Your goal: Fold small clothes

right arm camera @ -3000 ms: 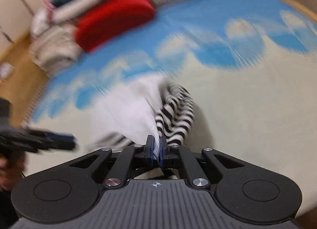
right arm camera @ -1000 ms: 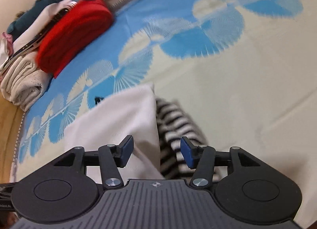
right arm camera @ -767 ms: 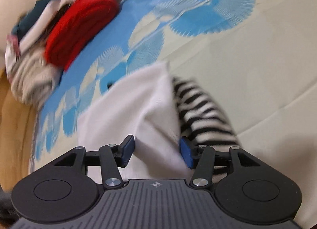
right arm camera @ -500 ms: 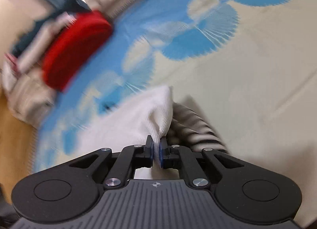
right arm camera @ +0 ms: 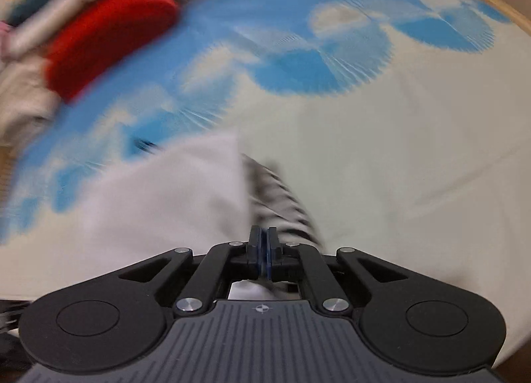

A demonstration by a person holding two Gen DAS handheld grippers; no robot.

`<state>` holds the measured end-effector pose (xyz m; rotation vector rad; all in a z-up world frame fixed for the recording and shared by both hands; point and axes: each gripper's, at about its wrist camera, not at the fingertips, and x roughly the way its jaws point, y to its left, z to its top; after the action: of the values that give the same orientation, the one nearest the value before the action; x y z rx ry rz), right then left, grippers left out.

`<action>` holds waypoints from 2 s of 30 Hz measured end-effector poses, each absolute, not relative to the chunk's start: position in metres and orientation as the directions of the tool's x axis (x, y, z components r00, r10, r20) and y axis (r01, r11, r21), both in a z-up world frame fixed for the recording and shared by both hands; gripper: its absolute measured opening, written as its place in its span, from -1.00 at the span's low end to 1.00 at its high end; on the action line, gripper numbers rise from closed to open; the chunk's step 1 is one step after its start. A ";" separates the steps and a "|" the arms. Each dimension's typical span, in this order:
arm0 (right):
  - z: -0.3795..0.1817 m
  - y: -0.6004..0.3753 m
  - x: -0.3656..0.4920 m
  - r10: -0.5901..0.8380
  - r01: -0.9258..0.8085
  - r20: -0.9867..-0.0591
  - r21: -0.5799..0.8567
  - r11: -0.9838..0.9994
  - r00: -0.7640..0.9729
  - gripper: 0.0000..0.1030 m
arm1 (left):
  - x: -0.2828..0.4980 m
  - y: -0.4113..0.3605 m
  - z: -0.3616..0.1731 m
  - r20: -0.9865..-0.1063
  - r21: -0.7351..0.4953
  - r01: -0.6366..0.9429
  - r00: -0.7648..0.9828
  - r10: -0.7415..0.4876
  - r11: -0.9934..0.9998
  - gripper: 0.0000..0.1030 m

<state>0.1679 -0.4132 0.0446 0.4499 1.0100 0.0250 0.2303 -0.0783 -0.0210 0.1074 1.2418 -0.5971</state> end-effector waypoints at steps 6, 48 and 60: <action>0.044 -0.379 0.150 0.440 -0.141 -0.799 0.421 0.896 0.410 -0.76 | 0.230 -0.089 -0.013 -0.888 -0.261 0.482 0.220 -0.404 0.836 0.34; -0.009 -0.391 0.203 0.320 0.206 -0.868 0.417 0.885 0.380 -0.84 | 0.332 -0.064 -0.067 -0.662 -0.648 0.164 0.359 -0.657 0.743 -0.16; 0.045 -0.335 0.241 0.415 0.053 -0.673 0.559 0.828 0.612 -0.89 | 0.352 0.037 -0.003 -0.660 -0.497 0.087 0.609 -0.441 0.864 0.49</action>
<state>0.2412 -0.3347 0.0449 0.5761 0.8986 0.2222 0.3520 0.0373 -0.0026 -0.4451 0.8688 -0.3164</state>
